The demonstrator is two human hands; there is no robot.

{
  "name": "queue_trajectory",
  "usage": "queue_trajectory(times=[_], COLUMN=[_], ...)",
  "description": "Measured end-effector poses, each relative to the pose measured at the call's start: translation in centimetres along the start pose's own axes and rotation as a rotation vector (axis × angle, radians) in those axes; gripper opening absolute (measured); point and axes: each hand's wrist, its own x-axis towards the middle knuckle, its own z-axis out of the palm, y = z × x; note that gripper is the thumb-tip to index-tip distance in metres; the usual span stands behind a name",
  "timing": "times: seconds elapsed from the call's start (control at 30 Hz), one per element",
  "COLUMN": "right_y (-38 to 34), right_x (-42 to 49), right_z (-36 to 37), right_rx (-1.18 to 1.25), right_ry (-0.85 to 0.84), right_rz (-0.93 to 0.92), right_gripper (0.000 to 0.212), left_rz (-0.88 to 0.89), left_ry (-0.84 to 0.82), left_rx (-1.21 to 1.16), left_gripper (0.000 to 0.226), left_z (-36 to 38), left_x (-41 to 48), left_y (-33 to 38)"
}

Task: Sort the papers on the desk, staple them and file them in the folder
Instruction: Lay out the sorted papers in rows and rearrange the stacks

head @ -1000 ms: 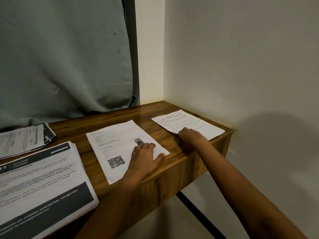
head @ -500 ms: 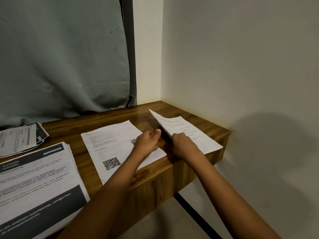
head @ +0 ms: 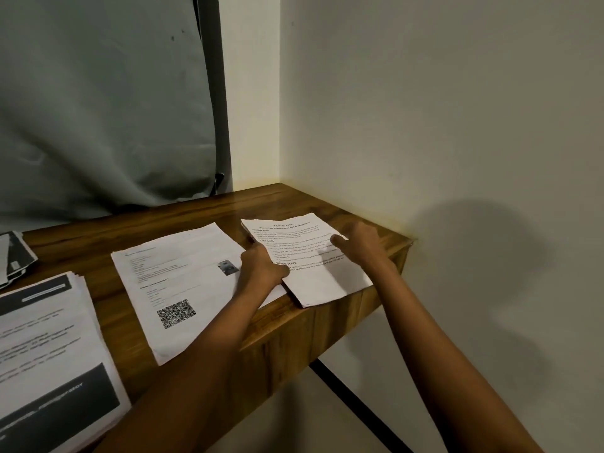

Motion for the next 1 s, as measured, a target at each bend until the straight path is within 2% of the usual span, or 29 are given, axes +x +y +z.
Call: queue_trajectory(times=[0.13,0.27,0.47,0.53,0.7,0.87,1.0], right_y=[2.2,2.6,2.5,2.4,2.5,1.8,1.3], right_x=[3.2,5.6,7.9,7.8,6.9,7.2,7.8], right_z=[1.5,3.5,6.2,7.1,8.4,8.1,7.0], right_rx=[-0.087,-0.037,0.143,0.179,0.168,0.276,0.448], right_ry=[-0.090,-0.114,0.024,0.082,0.218,0.217,0.167], right_rz=[0.112,0.180,0.378,0.423,0.356,0.356,0.430], right_gripper=[0.036,0.038,0.026,0.041,0.043,0.036,0.026], left_rz=[0.024,0.024,0.057,0.058,0.074,0.023,0.034], left_ry=[-0.017,-0.022,-0.079,-0.121,-0.155,-0.230,-0.317], left_rx=[0.036,0.027,0.079,0.089,0.104,0.056,0.179], left_gripper=[0.047,0.041,0.038,0.037,0.041,0.043,0.046], left_z=[0.1,0.0,-0.4,-0.6,-0.6,-1.1,-2.5], left_x=[1.8,4.6,8.5,9.6,11.4,12.1,12.0], left_y=[0.2,-0.1,-0.8,-1.0,-1.3,-0.7,0.7])
